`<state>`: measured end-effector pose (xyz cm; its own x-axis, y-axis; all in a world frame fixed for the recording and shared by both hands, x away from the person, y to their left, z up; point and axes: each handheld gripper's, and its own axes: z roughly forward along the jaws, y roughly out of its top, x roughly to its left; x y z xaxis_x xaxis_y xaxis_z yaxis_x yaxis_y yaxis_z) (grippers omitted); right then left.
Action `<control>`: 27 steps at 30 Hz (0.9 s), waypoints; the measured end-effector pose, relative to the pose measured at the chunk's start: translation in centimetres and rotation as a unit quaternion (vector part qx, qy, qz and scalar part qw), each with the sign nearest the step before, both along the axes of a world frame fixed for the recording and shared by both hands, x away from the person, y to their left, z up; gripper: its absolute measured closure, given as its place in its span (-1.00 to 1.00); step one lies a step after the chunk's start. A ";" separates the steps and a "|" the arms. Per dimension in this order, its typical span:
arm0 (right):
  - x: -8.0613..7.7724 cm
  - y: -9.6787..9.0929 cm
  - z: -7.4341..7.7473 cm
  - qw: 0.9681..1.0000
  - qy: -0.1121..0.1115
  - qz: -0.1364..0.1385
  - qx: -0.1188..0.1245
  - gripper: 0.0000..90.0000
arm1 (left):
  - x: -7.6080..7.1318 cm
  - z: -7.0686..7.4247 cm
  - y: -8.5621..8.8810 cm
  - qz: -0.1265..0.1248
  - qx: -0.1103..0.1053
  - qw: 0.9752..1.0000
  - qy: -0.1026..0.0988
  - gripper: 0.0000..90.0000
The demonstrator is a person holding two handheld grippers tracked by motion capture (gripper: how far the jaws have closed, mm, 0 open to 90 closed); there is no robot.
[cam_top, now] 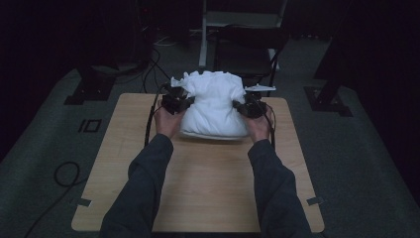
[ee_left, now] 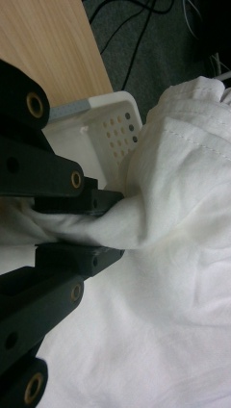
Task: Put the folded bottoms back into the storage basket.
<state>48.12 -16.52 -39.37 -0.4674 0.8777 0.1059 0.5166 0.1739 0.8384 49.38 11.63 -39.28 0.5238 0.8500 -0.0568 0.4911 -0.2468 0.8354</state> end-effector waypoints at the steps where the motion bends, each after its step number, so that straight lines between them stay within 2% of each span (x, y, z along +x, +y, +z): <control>1: 0.1 0.1 0.0 1.000 0.000 0.000 0.000 0.73 | 0.1 -0.1 0.0 0.000 -0.001 1.000 0.000 0.73; 18: 1.8 1.1 -1.5 1.000 0.014 -0.011 -0.005 0.74 | 1.3 -1.5 -0.2 0.029 0.012 0.999 0.007 0.73; 27: 2.6 1.5 -0.7 1.000 0.009 -0.014 -0.012 0.73 | 1.8 -1.1 -0.1 0.043 -0.002 0.999 0.000 0.73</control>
